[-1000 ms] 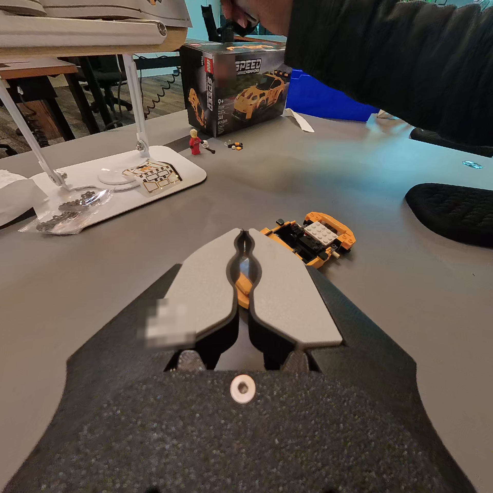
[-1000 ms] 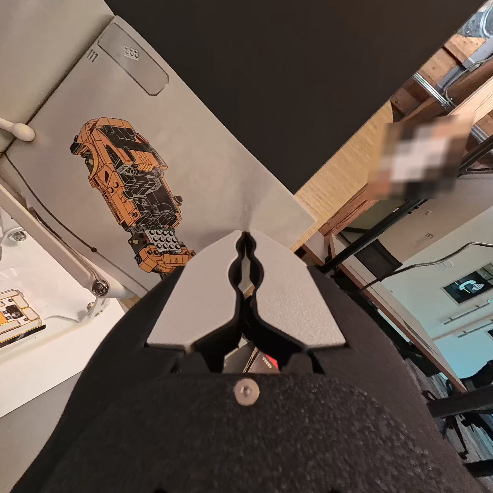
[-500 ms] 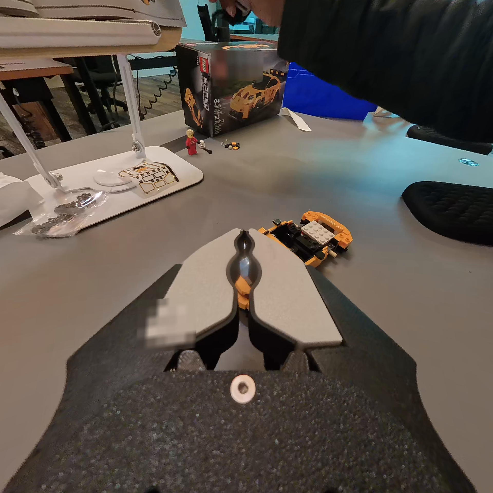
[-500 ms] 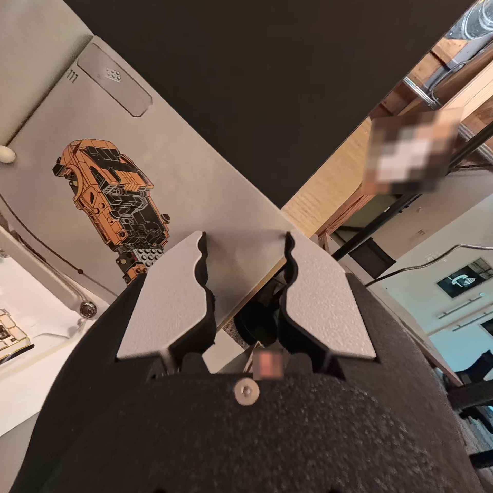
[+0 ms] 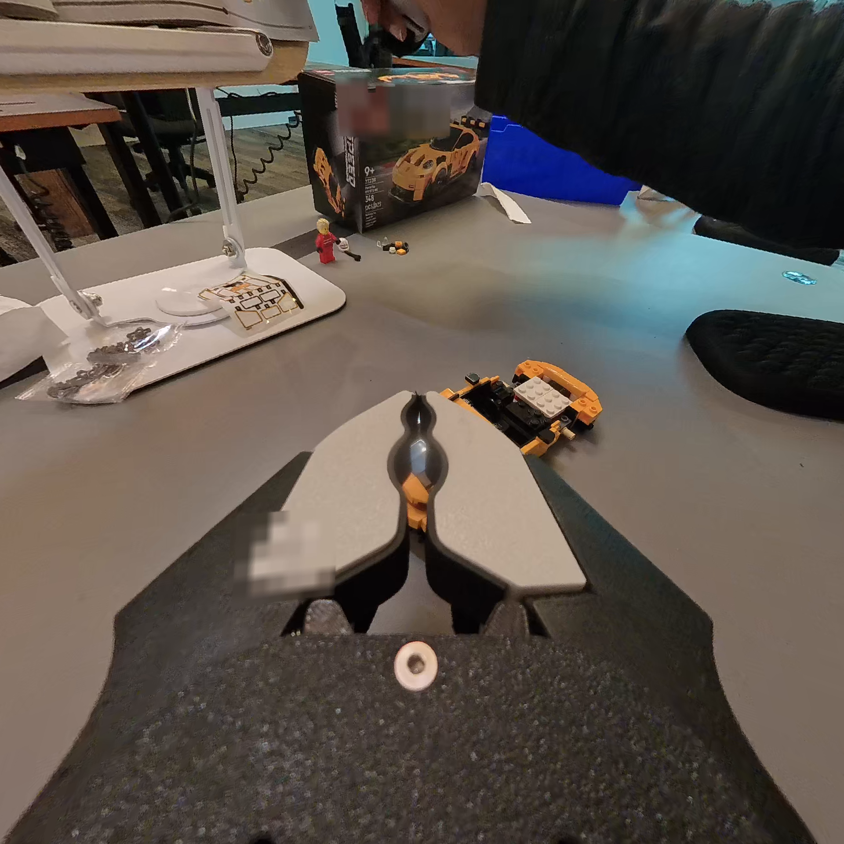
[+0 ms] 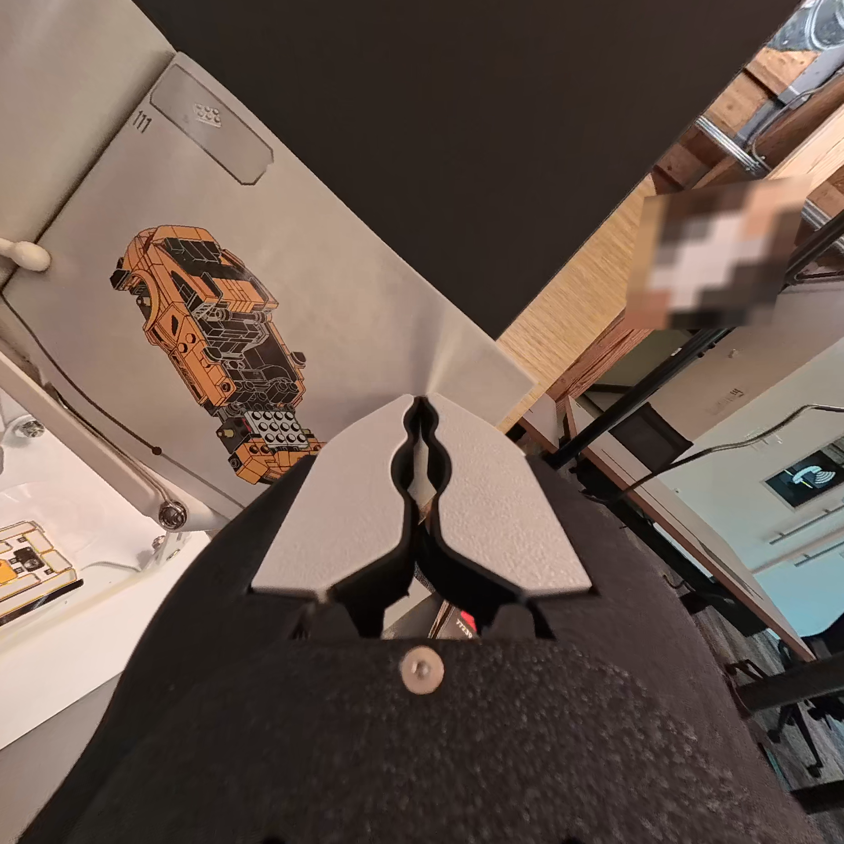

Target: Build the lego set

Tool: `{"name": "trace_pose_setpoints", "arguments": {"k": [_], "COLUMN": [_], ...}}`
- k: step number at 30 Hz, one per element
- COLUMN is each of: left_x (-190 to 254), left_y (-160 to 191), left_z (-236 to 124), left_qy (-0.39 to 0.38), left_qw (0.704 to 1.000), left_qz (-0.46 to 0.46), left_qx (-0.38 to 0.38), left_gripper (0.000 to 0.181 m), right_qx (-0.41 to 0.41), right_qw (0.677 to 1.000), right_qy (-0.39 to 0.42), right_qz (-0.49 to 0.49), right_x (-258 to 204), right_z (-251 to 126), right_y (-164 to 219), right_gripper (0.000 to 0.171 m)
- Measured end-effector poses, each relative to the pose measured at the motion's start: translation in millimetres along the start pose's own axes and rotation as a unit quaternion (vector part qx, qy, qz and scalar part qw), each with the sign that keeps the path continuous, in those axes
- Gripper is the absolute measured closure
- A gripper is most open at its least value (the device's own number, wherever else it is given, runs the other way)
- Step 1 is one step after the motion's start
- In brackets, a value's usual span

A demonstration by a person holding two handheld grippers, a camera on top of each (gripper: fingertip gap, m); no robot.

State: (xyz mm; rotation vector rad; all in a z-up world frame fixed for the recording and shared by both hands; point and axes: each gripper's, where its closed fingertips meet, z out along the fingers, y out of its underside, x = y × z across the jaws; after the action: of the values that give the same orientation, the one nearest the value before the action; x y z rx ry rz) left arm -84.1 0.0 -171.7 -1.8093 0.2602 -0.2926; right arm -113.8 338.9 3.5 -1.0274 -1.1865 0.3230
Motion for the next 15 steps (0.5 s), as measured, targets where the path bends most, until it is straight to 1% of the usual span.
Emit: {"name": "trace_pose_setpoints", "arguments": {"k": [5, 7, 8, 9, 10, 11, 12, 15], "left_x": [0.1, 0.2, 0.2, 0.4, 0.5, 0.7, 1.1, 1.3], "left_y": [-0.4, -0.9, -0.9, -0.7, -0.5, -0.6, -0.9, -1.4], "left_z": [-0.4, -0.5, -0.6, -0.4, -0.3, -0.3, -0.3, -0.6], "left_qy": [0.0, 0.0, 0.001, 0.001, 0.002, 0.002, 0.002, 0.002], "left_qw": [1.0, 1.0, 1.0, 1.0, 1.0, 1.0, 1.0, 1.0], "left_qz": [0.001, 0.001, 0.001, 0.0, 0.0, 0.0, 0.001, 0.003], "left_qx": [0.001, 0.002, 0.002, 0.002, 0.001, 0.001, 0.002, 0.002], "left_gripper": [0.181, 0.181, 0.181, 0.181, 0.181, 0.181, 0.181, 0.181], "right_qx": [0.01, 0.035, 0.044, 0.033, 0.01, -0.01, -0.007, -0.003], "right_qw": [1.0, 0.999, 0.998, 0.998, 0.999, 1.0, 1.0, 1.0], "right_qy": [-0.016, 0.026, 0.041, 0.041, 0.033, 0.016, 0.013, 0.019], "right_qz": [-0.007, -0.02, -0.02, -0.013, 0.0, 0.015, 0.018, 0.019], "right_x": [-7.6, 4.2, 10.6, 13.8, 14.4, 11.6, 10.9, 11.3], "right_z": [-6.1, -12.1, -13.4, -10.5, -4.9, 1.0, 3.8, 6.0], "right_y": [-5.5, -17.0, -22.1, -21.3, -15.4, -8.4, -6.5, -4.2], "right_gripper": [0.171, 0.171, 0.159, 0.135, 0.118, 0.11, 0.108, 0.11]}}
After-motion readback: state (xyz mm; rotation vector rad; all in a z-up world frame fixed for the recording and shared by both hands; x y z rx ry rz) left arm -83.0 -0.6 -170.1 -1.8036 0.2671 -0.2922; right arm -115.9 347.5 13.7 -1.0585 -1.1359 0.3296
